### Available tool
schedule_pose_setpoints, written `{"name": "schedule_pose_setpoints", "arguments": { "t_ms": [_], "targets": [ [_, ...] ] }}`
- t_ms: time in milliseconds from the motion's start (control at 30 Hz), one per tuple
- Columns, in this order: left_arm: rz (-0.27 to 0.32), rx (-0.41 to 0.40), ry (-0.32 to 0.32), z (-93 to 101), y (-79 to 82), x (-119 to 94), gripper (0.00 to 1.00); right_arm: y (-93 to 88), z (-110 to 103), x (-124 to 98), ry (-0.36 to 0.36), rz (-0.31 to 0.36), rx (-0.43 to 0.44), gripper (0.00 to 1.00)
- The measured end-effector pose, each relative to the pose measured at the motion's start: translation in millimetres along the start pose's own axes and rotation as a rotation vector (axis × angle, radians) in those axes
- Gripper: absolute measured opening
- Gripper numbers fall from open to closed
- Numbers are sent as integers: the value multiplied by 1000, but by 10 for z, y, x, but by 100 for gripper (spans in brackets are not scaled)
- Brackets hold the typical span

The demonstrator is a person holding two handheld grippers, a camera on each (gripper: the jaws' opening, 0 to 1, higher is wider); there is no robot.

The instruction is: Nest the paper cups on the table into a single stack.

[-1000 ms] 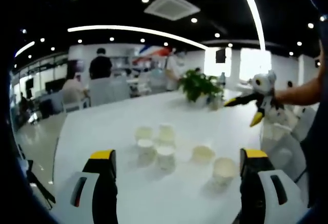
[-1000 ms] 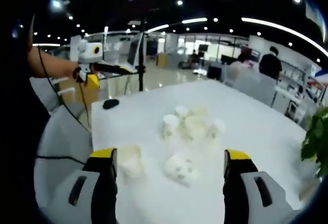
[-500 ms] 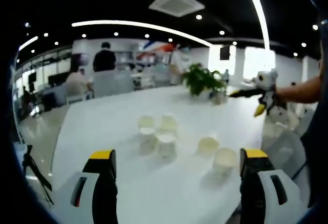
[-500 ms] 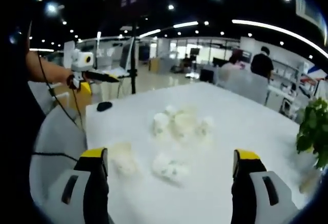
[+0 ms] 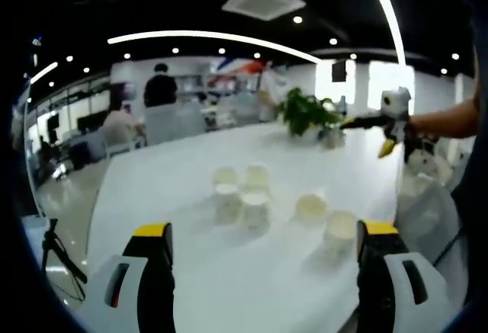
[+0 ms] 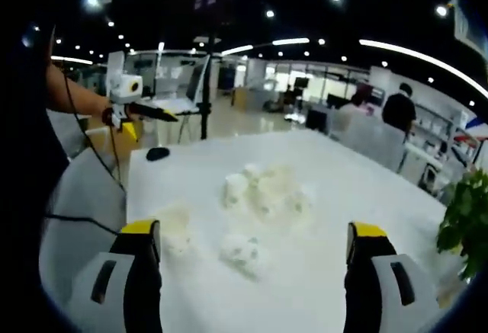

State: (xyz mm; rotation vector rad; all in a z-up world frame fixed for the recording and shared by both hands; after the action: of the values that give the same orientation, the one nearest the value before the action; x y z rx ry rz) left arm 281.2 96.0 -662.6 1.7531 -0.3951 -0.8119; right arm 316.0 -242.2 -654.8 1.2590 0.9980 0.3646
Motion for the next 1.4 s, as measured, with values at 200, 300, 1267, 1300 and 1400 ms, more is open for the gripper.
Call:
{"name": "schedule_pose_setpoints", "arguments": {
  "t_ms": [200,300,1267,1300,1400],
  "targets": [
    [0,14,-1,-23,44,59,99,-2,44,116,62,-94,-125,100],
    [4,13,1,-25,63,77,98,-9,70,168,79,-130,-174,100],
    [-19,9,0,-19,5,99,98,179,-3,830,367,-418,-512,94],
    [-19,9,1,-32,-4,96,98,171,-6,851,374,-423,-518,94],
    [-29,-2,10,-83,-36,95,98,123,-27,935,396,-442,-528,94]
  ]
}}
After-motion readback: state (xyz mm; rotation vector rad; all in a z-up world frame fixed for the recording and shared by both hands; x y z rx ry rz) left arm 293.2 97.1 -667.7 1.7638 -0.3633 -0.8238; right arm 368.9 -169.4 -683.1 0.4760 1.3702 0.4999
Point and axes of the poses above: the point that each gripper's makers call its tool centre point, and the gripper's own axes: x roughly forward along the fingers, z roughly to its right, y roughly out of its top, the point moved 4 cm from there along -x, roughly backward along the fingers, and after that the axes turned 11 degrees about x, right-handed, at the moved point
